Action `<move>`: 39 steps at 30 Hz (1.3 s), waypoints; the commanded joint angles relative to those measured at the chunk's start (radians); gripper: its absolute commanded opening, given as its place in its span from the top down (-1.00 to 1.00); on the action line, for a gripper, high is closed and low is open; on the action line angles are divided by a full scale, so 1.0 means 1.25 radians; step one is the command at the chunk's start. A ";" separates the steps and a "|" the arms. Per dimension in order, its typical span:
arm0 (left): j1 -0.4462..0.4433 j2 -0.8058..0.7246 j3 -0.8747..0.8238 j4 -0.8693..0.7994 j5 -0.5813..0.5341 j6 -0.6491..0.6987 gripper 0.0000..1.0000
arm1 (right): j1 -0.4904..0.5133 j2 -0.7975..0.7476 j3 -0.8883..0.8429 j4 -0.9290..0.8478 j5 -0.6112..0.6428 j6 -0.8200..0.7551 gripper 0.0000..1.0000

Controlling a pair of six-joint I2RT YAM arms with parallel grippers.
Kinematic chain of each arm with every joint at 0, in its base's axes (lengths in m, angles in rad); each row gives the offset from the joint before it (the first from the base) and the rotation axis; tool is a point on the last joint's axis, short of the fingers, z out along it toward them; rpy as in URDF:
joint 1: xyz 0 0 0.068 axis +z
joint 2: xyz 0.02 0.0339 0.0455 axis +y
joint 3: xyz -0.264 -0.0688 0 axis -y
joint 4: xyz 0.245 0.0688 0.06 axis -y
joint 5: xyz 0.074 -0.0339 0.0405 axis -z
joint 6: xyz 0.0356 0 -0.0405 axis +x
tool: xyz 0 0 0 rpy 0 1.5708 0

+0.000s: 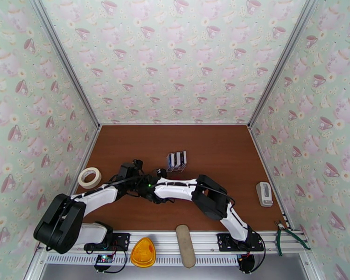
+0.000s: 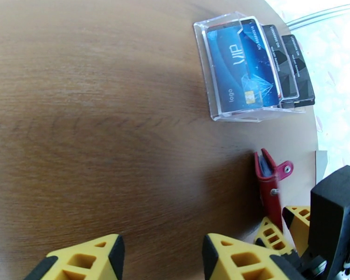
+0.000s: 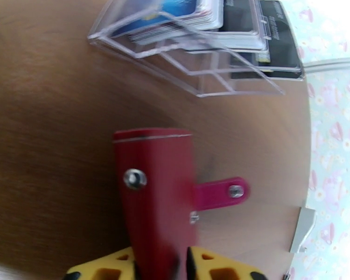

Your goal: Put the credit cards into the card holder

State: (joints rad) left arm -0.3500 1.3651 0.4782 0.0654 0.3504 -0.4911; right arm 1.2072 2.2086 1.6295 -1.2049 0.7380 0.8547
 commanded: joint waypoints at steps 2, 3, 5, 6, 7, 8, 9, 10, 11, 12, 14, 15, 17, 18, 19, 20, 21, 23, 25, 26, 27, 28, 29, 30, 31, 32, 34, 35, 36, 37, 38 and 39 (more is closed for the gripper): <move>0.003 0.015 -0.001 0.014 0.006 -0.005 -0.01 | 0.007 -0.005 -0.013 0.048 -0.032 -0.018 0.25; 0.003 0.019 0.001 0.014 0.009 -0.006 -0.02 | 0.006 -0.007 -0.015 0.054 -0.037 -0.020 0.23; 0.000 0.023 0.003 0.015 0.015 -0.005 -0.02 | 0.006 -0.014 -0.019 0.067 -0.045 -0.027 0.22; -0.002 0.026 0.004 0.016 0.018 -0.004 -0.02 | 0.006 -0.019 -0.022 0.074 -0.048 -0.030 0.22; -0.004 0.027 0.005 0.015 0.020 -0.003 -0.01 | 0.006 -0.028 -0.026 0.083 -0.052 -0.034 0.22; -0.007 0.029 0.007 0.015 0.022 -0.002 -0.01 | 0.005 -0.038 -0.034 0.094 -0.055 -0.039 0.22; -0.011 0.033 0.010 0.015 0.023 -0.001 -0.01 | 0.003 -0.054 -0.046 0.109 -0.063 -0.045 0.21; -0.016 0.038 0.012 0.016 0.026 0.000 -0.01 | -0.002 -0.072 -0.066 0.147 -0.073 -0.052 0.21; -0.022 0.042 0.016 0.015 0.029 0.001 -0.01 | -0.009 -0.095 -0.085 0.171 -0.086 -0.060 0.21; -0.028 0.048 0.021 0.015 0.033 0.003 0.00 | -0.017 -0.123 -0.115 0.205 -0.106 -0.072 0.21; -0.042 0.064 0.030 0.017 0.042 0.002 0.01 | -0.034 -0.181 -0.169 0.263 -0.138 -0.092 0.21; -0.051 0.072 0.036 0.017 0.045 0.000 0.01 | -0.043 -0.213 -0.197 0.295 -0.158 -0.108 0.20; -0.070 0.088 0.051 0.015 0.051 -0.005 0.01 | -0.062 -0.271 -0.244 0.345 -0.198 -0.132 0.18; -0.081 0.096 0.061 0.012 0.053 -0.006 0.01 | -0.073 -0.299 -0.269 0.369 -0.220 -0.143 0.17; -0.092 0.104 0.071 0.008 0.055 -0.006 0.00 | -0.083 -0.324 -0.289 0.386 -0.235 -0.149 0.16; -0.103 0.114 0.081 0.003 0.056 -0.006 0.00 | -0.096 -0.351 -0.314 0.405 -0.256 -0.155 0.16; -0.115 0.122 0.091 -0.001 0.056 -0.008 0.00 | -0.111 -0.379 -0.339 0.424 -0.275 -0.159 0.15; -0.132 0.140 0.111 -0.006 0.057 -0.011 0.00 | -0.141 -0.428 -0.390 0.459 -0.310 -0.162 0.14; -0.147 0.160 0.133 -0.014 0.063 -0.011 0.00 | -0.174 -0.479 -0.446 0.501 -0.348 -0.160 0.14; -0.154 0.174 0.148 -0.022 0.066 -0.010 0.00 | -0.192 -0.505 -0.474 0.525 -0.372 -0.159 0.14; -0.162 0.187 0.163 -0.028 0.069 -0.010 0.00 | -0.214 -0.530 -0.506 0.546 -0.395 -0.155 0.14; -0.169 0.200 0.174 -0.032 0.072 -0.009 0.01 | -0.232 -0.551 -0.534 0.566 -0.417 -0.152 0.15; -0.176 0.214 0.187 -0.036 0.074 -0.011 0.01 | -0.255 -0.573 -0.564 0.590 -0.445 -0.149 0.15; -0.183 0.226 0.197 -0.036 0.075 -0.013 0.02 | -0.273 -0.595 -0.593 0.612 -0.470 -0.146 0.15; -0.188 0.236 0.205 -0.038 0.076 -0.014 0.02 | -0.291 -0.615 -0.614 0.627 -0.488 -0.143 0.15; -0.195 0.245 0.215 -0.040 0.076 -0.015 0.03 | -0.308 -0.633 -0.636 0.643 -0.508 -0.140 0.16; -0.204 0.260 0.238 -0.048 0.075 -0.015 0.04 | -0.338 -0.664 -0.672 0.666 -0.540 -0.139 0.16; -0.211 0.268 0.246 -0.054 0.073 -0.012 0.05 | -0.350 -0.677 -0.687 0.673 -0.552 -0.139 0.16; -0.215 0.273 0.256 -0.060 0.072 -0.009 0.06 | -0.362 -0.687 -0.698 0.679 -0.562 -0.139 0.16; -0.219 0.278 0.266 -0.069 0.068 -0.007 0.06 | -0.375 -0.697 -0.710 0.685 -0.572 -0.140 0.17; -0.222 0.285 0.275 -0.077 0.064 -0.005 0.07 | -0.389 -0.708 -0.723 0.689 -0.584 -0.141 0.17; -0.225 0.289 0.282 -0.082 0.062 -0.002 0.08 | -0.402 -0.716 -0.732 0.694 -0.594 -0.141 0.18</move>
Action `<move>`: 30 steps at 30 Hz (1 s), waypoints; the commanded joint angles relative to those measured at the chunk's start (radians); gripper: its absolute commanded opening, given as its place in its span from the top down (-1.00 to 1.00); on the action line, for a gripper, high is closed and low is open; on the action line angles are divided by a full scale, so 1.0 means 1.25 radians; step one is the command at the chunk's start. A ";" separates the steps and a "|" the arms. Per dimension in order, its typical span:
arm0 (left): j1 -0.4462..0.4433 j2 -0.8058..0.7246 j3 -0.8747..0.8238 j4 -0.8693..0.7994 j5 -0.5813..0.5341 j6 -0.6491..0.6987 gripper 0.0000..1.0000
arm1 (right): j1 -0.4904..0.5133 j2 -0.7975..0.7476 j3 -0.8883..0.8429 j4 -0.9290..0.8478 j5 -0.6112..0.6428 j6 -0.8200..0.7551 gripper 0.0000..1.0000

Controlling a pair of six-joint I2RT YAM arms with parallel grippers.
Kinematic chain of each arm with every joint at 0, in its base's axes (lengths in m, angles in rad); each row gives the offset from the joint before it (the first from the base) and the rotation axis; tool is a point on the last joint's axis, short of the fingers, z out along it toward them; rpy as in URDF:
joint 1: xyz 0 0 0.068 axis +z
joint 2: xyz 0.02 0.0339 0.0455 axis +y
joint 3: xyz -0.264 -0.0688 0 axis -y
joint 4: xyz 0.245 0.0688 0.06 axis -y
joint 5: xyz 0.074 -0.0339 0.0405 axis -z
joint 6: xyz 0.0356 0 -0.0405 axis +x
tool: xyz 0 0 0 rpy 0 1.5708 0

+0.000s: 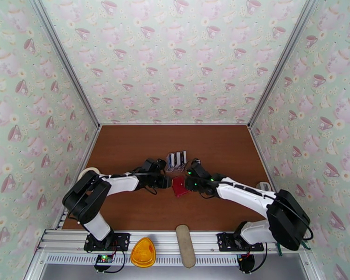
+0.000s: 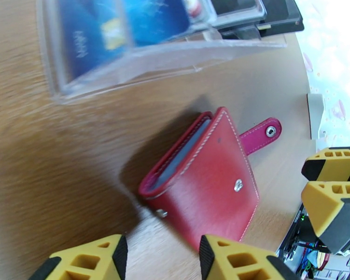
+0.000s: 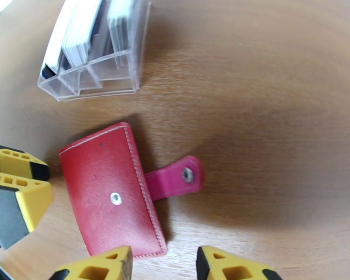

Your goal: Put the credit cards into the card holder

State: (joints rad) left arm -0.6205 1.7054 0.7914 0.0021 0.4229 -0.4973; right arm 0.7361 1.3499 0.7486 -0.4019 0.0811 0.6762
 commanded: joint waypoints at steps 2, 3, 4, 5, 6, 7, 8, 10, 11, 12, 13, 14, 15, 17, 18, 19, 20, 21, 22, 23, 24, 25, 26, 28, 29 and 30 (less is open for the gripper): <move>-0.012 0.030 0.050 -0.049 -0.004 0.013 0.13 | -0.057 -0.048 -0.052 0.064 -0.096 0.002 0.21; -0.013 0.035 0.059 -0.058 -0.006 0.019 0.14 | -0.067 -0.058 -0.063 0.070 -0.107 0.004 0.22; -0.014 0.042 0.067 -0.069 -0.007 0.025 0.16 | -0.081 -0.069 -0.074 0.079 -0.120 0.005 0.23; -0.013 0.049 0.077 -0.079 -0.008 0.031 0.17 | -0.093 -0.079 -0.086 0.086 -0.132 0.006 0.24; -0.013 0.056 0.086 -0.087 -0.008 0.036 0.18 | -0.102 -0.085 -0.092 0.090 -0.142 0.008 0.25; -0.014 0.062 0.095 -0.097 -0.010 0.041 0.19 | -0.112 -0.090 -0.098 0.094 -0.153 0.008 0.26; -0.014 0.067 0.101 -0.102 -0.011 0.044 0.19 | -0.119 -0.097 -0.102 0.094 -0.160 0.008 0.27; -0.014 0.077 0.110 -0.105 -0.012 0.044 0.20 | -0.126 -0.101 -0.104 0.094 -0.165 0.006 0.28; -0.015 0.083 0.115 -0.106 -0.012 0.044 0.20 | -0.129 -0.101 -0.106 0.096 -0.167 0.006 0.29; -0.015 0.091 0.121 -0.107 -0.010 0.046 0.20 | -0.131 -0.101 -0.107 0.099 -0.172 0.007 0.29; -0.017 0.098 0.128 -0.106 -0.009 0.047 0.20 | -0.132 -0.098 -0.107 0.105 -0.178 0.009 0.30; -0.018 0.103 0.131 -0.103 -0.007 0.049 0.20 | -0.133 -0.096 -0.109 0.112 -0.183 0.011 0.30; -0.021 0.110 0.136 -0.102 -0.005 0.050 0.20 | -0.134 -0.093 -0.110 0.119 -0.186 0.015 0.30; -0.025 0.114 0.139 -0.094 -0.003 0.056 0.20 | -0.137 -0.085 -0.113 0.129 -0.188 0.018 0.31; -0.028 0.113 0.136 -0.088 -0.004 0.059 0.20 | -0.139 -0.079 -0.114 0.135 -0.189 0.020 0.32; -0.029 0.113 0.133 -0.083 -0.005 0.060 0.20 | -0.144 -0.072 -0.116 0.141 -0.193 0.022 0.34; -0.030 0.113 0.130 -0.079 -0.006 0.062 0.20 | -0.149 -0.067 -0.118 0.147 -0.197 0.026 0.36; -0.030 0.113 0.126 -0.076 -0.007 0.064 0.20 | -0.154 -0.062 -0.121 0.153 -0.200 0.027 0.37; -0.030 0.113 0.121 -0.072 -0.009 0.066 0.20 | -0.158 -0.058 -0.124 0.158 -0.201 0.029 0.37; -0.030 0.114 0.116 -0.069 -0.011 0.068 0.21 | -0.164 -0.055 -0.126 0.160 -0.200 0.028 0.38; -0.032 0.119 0.112 -0.067 -0.012 0.069 0.24 | -0.171 -0.051 -0.130 0.164 -0.202 0.029 0.39; -0.032 0.123 0.111 -0.067 -0.013 0.071 0.25 | -0.180 -0.050 -0.135 0.170 -0.207 0.030 0.39; -0.032 0.130 0.111 -0.069 -0.013 0.071 0.25 | -0.188 -0.049 -0.141 0.177 -0.213 0.031 0.39; -0.034 0.144 0.117 -0.083 -0.016 0.075 0.26 | -0.202 -0.046 -0.152 0.202 -0.235 0.035 0.41; -0.035 0.147 0.121 -0.091 -0.020 0.077 0.26 | -0.206 -0.043 -0.155 0.211 -0.243 0.036 0.41; -0.036 0.150 0.126 -0.101 -0.025 0.081 0.26 | -0.210 -0.038 -0.157 0.218 -0.249 0.038 0.41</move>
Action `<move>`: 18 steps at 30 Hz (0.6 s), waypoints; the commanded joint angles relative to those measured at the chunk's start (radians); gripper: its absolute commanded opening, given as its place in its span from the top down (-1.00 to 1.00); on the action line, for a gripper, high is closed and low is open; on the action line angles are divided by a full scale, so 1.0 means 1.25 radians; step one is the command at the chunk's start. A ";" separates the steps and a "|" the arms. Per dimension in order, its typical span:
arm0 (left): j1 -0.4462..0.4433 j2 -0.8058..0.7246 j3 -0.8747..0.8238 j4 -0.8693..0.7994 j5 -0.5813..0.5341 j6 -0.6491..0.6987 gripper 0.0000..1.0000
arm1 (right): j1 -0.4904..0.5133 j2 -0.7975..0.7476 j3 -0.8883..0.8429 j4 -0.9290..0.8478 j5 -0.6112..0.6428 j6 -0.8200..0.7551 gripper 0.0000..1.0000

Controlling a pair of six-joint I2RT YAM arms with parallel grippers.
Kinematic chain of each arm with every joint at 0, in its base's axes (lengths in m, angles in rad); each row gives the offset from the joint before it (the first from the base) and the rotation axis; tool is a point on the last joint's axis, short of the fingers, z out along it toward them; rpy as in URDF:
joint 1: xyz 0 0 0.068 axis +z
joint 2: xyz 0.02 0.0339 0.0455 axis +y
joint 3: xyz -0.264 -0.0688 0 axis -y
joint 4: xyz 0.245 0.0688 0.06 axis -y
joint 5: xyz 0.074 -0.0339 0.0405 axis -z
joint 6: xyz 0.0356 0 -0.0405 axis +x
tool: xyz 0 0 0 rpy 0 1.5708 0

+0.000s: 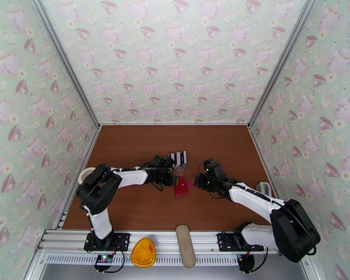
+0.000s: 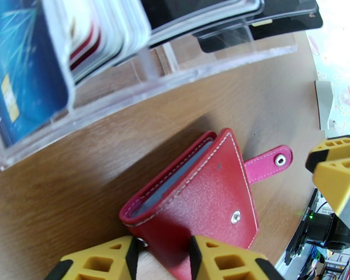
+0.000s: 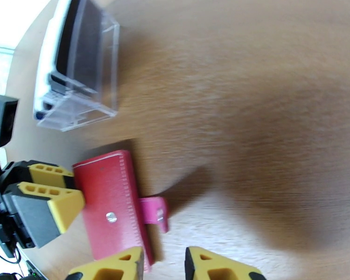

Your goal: Put the credit cards into the card holder

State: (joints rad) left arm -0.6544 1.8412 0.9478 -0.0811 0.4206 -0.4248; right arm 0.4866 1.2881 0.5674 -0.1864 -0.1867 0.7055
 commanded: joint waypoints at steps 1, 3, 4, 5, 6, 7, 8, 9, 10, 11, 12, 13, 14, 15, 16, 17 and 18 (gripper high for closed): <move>-0.010 0.042 0.003 -0.041 -0.027 0.027 0.26 | -0.012 0.016 -0.011 0.052 -0.040 0.015 0.43; -0.013 0.042 0.009 -0.052 -0.037 0.030 0.26 | -0.013 0.026 -0.008 0.062 -0.048 0.017 0.44; -0.013 0.043 0.010 -0.057 -0.039 0.032 0.27 | -0.013 0.032 -0.006 0.065 -0.049 0.018 0.45; -0.013 0.043 0.011 -0.060 -0.041 0.033 0.27 | -0.013 0.037 -0.005 0.067 -0.051 0.018 0.45; -0.013 0.045 0.012 -0.062 -0.042 0.033 0.28 | -0.013 0.045 -0.004 0.070 -0.053 0.018 0.46; -0.013 0.047 0.014 -0.066 -0.045 0.034 0.28 | -0.013 0.050 -0.002 0.074 -0.054 0.018 0.46; -0.014 0.049 0.016 -0.069 -0.047 0.035 0.29 | -0.013 0.055 -0.002 0.076 -0.054 0.018 0.47; -0.014 0.051 0.017 -0.073 -0.049 0.035 0.30 | -0.013 0.061 -0.002 0.078 -0.054 0.018 0.47; -0.013 0.054 0.017 -0.076 -0.049 0.035 0.31 | -0.013 0.065 0.001 0.079 -0.054 0.018 0.48; -0.013 0.055 0.017 -0.076 -0.049 0.035 0.31 | -0.014 0.066 0.000 0.080 -0.054 0.019 0.48; -0.013 0.055 0.017 -0.076 -0.049 0.035 0.31 | -0.014 0.068 -0.001 0.082 -0.053 0.019 0.49; -0.013 0.057 0.019 -0.077 -0.049 0.034 0.31 | -0.014 0.069 -0.002 0.082 -0.052 0.019 0.49; -0.013 0.057 0.019 -0.078 -0.049 0.034 0.31 | -0.015 0.069 -0.002 0.082 -0.053 0.020 0.50; -0.013 0.057 0.019 -0.078 -0.047 0.033 0.31 | -0.015 0.069 -0.003 0.084 -0.054 0.019 0.51; -0.013 0.058 0.019 -0.077 -0.046 0.033 0.31 | -0.015 0.071 -0.004 0.085 -0.054 0.020 0.53; -0.013 0.058 0.019 -0.077 -0.044 0.032 0.31 | -0.016 0.070 -0.004 0.086 -0.054 0.020 0.54; -0.013 0.059 0.019 -0.076 -0.044 0.031 0.32 | -0.018 0.071 -0.005 0.087 -0.055 0.019 0.55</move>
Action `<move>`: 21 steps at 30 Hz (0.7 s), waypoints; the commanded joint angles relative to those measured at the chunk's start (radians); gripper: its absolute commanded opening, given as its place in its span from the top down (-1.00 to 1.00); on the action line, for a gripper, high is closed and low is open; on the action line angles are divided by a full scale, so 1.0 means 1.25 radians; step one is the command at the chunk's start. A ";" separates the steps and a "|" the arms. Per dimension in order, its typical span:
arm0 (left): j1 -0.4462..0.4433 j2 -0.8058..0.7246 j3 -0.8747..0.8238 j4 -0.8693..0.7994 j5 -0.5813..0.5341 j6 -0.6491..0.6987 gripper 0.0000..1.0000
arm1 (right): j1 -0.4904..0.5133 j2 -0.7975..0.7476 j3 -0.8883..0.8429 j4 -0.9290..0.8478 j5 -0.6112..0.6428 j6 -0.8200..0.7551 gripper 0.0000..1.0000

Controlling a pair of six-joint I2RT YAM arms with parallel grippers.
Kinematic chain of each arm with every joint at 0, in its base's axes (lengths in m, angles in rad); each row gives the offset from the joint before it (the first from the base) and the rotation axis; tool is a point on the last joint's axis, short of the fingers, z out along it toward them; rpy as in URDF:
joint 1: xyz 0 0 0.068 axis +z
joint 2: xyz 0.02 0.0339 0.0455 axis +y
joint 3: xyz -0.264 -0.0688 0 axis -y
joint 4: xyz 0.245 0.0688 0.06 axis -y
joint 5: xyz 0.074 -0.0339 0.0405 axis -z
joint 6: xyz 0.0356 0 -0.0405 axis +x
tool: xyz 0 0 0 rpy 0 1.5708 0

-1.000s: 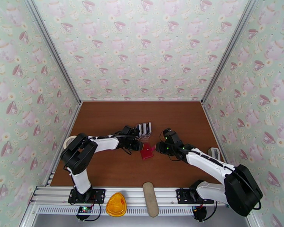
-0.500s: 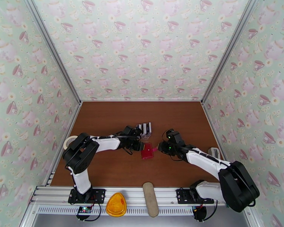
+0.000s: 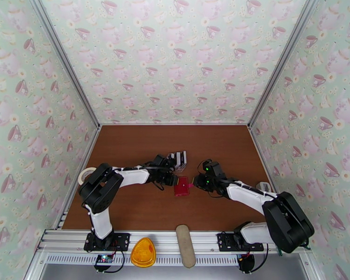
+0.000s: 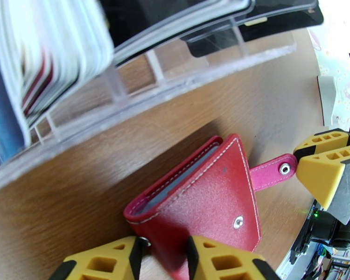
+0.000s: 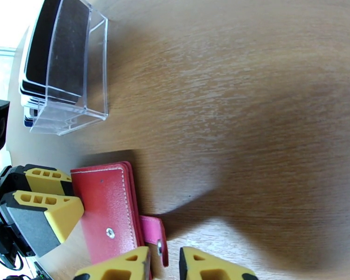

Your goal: Put the credit cards into the card holder

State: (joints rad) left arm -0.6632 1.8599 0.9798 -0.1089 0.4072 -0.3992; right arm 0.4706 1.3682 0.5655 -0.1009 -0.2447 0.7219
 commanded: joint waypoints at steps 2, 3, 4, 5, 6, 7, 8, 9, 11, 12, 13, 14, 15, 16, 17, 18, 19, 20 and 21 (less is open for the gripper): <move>-0.006 0.045 -0.008 -0.054 -0.034 0.011 0.32 | -0.008 0.007 -0.004 0.024 -0.013 0.008 0.58; -0.006 0.044 -0.009 -0.054 -0.033 0.010 0.32 | -0.010 0.008 -0.005 0.027 -0.015 0.007 0.60; -0.006 0.044 -0.008 -0.052 -0.032 0.010 0.31 | -0.013 0.011 -0.005 0.029 -0.021 0.007 0.63; -0.006 0.044 -0.009 -0.053 -0.032 0.010 0.31 | -0.017 0.012 -0.005 0.032 -0.024 0.008 0.65; -0.006 0.044 -0.008 -0.054 -0.032 0.010 0.32 | -0.017 0.014 -0.005 0.033 -0.027 0.008 0.66; -0.006 0.044 -0.008 -0.054 -0.033 0.010 0.32 | -0.018 0.013 -0.003 0.032 -0.029 0.008 0.66; -0.006 0.045 -0.009 -0.054 -0.033 0.010 0.31 | -0.018 0.014 -0.003 0.034 -0.032 0.009 0.66; -0.006 0.045 -0.009 -0.054 -0.033 0.010 0.32 | -0.018 0.013 -0.003 0.035 -0.035 0.008 0.66; -0.006 0.044 -0.009 -0.054 -0.033 0.011 0.32 | -0.018 0.017 -0.002 0.034 -0.035 0.007 0.66; -0.006 0.045 -0.009 -0.054 -0.031 0.010 0.32 | -0.018 0.019 -0.001 0.034 -0.036 0.006 0.66; -0.006 0.046 -0.009 -0.054 -0.031 0.010 0.32 | -0.018 0.022 -0.001 0.035 -0.038 0.005 0.66; -0.006 0.046 -0.008 -0.054 -0.031 0.010 0.32 | -0.018 0.023 -0.002 0.036 -0.039 0.006 0.66; -0.006 0.047 -0.007 -0.054 -0.030 0.010 0.32 | -0.018 0.024 -0.003 0.038 -0.039 0.007 0.66; -0.006 0.046 -0.008 -0.054 -0.030 0.010 0.32 | -0.018 0.025 -0.004 0.040 -0.041 0.007 0.66; -0.006 0.047 -0.007 -0.054 -0.030 0.010 0.32 | -0.018 0.025 -0.006 0.041 -0.042 0.008 0.66; -0.006 0.047 -0.007 -0.054 -0.030 0.010 0.32 | -0.019 0.026 -0.007 0.042 -0.043 0.008 0.66; -0.006 0.046 -0.007 -0.054 -0.029 0.010 0.32 | -0.018 0.026 -0.008 0.043 -0.042 0.008 0.66; -0.006 0.047 -0.007 -0.054 -0.030 0.010 0.32 | -0.018 0.026 -0.008 0.043 -0.043 0.008 0.66; -0.006 0.048 -0.007 -0.054 -0.030 0.010 0.32 | -0.018 0.026 -0.009 0.043 -0.042 0.008 0.66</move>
State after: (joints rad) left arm -0.6628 1.8606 0.9798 -0.1089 0.4072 -0.3996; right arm 0.4511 1.3907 0.5655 -0.0631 -0.2775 0.7223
